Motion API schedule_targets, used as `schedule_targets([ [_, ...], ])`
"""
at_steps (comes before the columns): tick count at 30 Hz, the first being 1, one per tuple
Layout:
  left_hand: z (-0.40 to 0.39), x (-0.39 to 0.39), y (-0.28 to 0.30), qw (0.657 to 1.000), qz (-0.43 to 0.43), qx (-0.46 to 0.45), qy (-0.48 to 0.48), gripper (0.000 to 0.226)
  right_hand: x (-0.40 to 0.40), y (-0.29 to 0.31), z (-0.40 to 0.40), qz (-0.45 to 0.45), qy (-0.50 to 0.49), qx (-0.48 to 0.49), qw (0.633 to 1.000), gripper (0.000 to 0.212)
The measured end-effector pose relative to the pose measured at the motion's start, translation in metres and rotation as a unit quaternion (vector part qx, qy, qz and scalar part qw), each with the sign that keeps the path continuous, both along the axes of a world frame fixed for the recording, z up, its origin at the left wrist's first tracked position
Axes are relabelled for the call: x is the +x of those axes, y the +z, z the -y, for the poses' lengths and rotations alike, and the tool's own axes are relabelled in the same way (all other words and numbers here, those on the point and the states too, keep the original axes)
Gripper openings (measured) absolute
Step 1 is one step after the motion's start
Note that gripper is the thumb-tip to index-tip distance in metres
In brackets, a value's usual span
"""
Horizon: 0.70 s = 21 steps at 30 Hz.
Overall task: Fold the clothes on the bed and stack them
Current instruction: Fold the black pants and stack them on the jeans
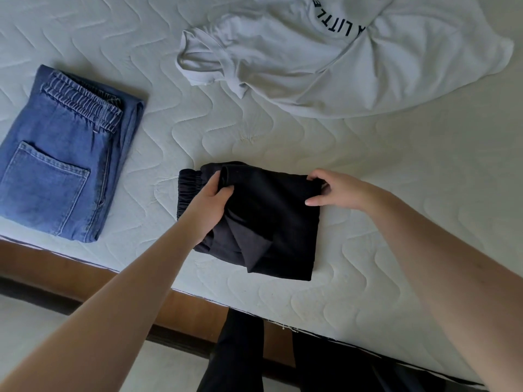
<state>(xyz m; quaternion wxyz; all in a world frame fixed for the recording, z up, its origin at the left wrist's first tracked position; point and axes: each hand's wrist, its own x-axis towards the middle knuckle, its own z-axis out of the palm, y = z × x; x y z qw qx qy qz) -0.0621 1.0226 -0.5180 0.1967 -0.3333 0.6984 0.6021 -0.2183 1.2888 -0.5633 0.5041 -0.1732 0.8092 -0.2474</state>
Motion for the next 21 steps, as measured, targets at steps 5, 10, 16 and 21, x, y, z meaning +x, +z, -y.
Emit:
schedule_targets([
  [5, 0.021, 0.01, -0.004, 1.0, 0.01, 0.018, -0.005, 0.029, 0.0, -0.007, 0.005, -0.014, 0.045, 0.009, 0.999, 0.045],
  [10, 0.037, 0.016, -0.009, 0.992, 0.03, -0.117, -0.04, 0.017, 0.005, -0.004, 0.029, -0.081, 0.042, 0.08, 0.993, 0.044],
  [16, 0.053, 0.011, -0.007, 0.987, 0.066, -0.149, 0.001, 0.02, 0.026, -0.003, 0.068, -0.157, 0.009, 0.163, 0.974, 0.063],
  [21, 0.067, 0.011, -0.01, 0.982, 0.102, -0.161, 0.011, 0.031, 0.042, -0.009, 0.068, -0.199, -0.065, 0.15, 0.966, 0.068],
])
